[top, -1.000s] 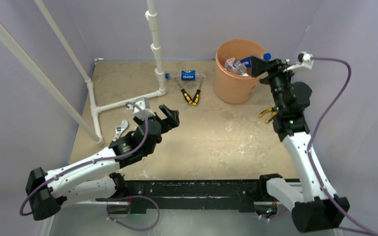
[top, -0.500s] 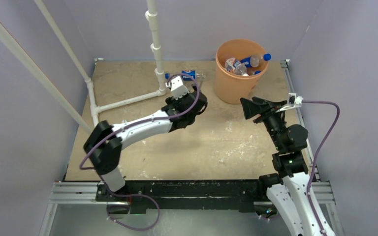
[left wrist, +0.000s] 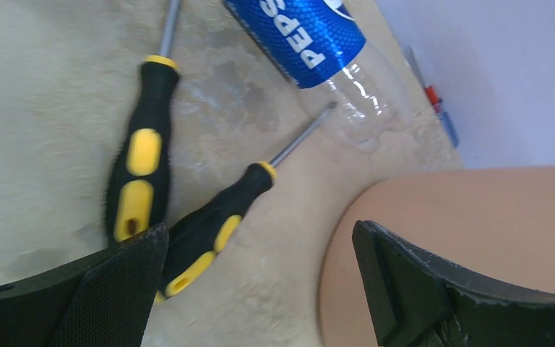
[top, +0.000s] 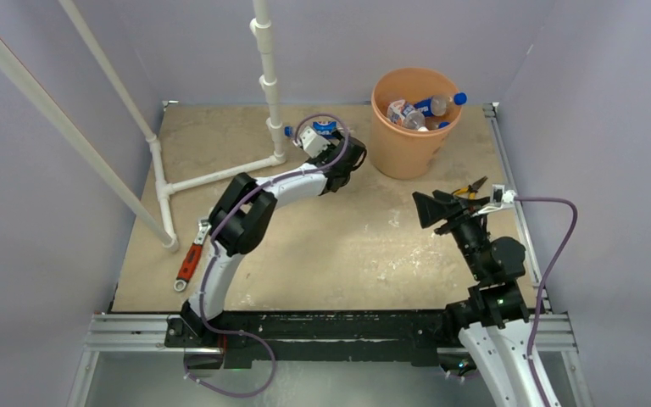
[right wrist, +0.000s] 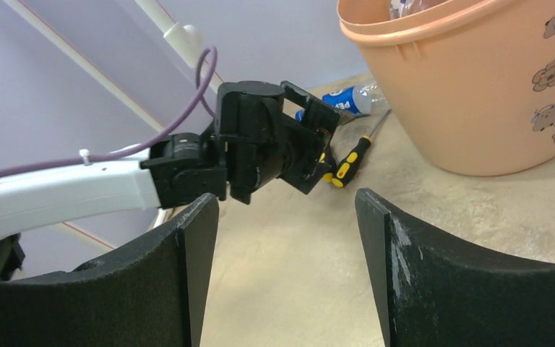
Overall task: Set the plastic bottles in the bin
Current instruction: Pick up the plastic bottle at the center of the board, then place the plastic bottle in the trash bin.
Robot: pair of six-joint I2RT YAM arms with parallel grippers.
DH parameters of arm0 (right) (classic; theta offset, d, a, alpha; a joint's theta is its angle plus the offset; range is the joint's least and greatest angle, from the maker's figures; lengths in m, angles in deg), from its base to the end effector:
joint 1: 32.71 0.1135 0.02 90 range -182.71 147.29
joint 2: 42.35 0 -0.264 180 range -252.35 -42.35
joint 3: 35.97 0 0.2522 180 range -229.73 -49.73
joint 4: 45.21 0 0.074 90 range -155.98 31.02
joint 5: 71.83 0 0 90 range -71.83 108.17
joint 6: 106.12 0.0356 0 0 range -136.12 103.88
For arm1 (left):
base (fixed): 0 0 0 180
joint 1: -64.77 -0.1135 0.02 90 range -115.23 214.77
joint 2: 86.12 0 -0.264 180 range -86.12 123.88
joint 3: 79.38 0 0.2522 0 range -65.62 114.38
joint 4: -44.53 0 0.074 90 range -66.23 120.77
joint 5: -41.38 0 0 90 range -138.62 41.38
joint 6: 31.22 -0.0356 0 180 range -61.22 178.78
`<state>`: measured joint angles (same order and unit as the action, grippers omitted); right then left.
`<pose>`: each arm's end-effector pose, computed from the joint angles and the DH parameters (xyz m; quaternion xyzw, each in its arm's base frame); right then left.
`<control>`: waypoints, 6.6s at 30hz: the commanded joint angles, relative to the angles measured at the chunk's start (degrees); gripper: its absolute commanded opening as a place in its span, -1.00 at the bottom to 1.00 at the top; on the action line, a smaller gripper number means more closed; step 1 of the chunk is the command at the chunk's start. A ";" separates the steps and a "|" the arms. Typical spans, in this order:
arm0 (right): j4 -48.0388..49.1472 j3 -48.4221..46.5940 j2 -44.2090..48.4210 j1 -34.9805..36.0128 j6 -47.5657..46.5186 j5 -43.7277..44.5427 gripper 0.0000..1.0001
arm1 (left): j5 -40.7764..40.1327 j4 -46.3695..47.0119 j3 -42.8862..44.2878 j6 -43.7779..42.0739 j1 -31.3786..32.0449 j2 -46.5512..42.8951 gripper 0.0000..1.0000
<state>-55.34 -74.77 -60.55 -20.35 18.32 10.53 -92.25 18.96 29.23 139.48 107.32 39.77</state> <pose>0.1091 0.0288 0.3046 0.0720 0.6362 0.3437 0.6870 0.3766 -0.3124 0.1846 -0.4185 0.7556 -0.1648 0.4761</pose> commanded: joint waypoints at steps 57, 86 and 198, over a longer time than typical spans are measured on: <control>-4.45 1.90 3.28 1.89 -1.29 2.23 0.46 | 12.66 27.36 16.34 19.40 -11.64 20.25 -0.33; -12.35 -4.65 10.66 1.88 -1.59 4.54 0.45 | 24.90 56.48 -11.55 20.29 -11.36 -6.59 -0.67; 2.85 -37.99 -41.39 25.28 0.19 -13.38 0.38 | 40.85 -1.83 -44.61 -71.65 19.80 -72.63 -1.00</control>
<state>-54.77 -111.03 -100.96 3.22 18.93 -6.85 -49.17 15.24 -15.31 66.77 126.62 -32.40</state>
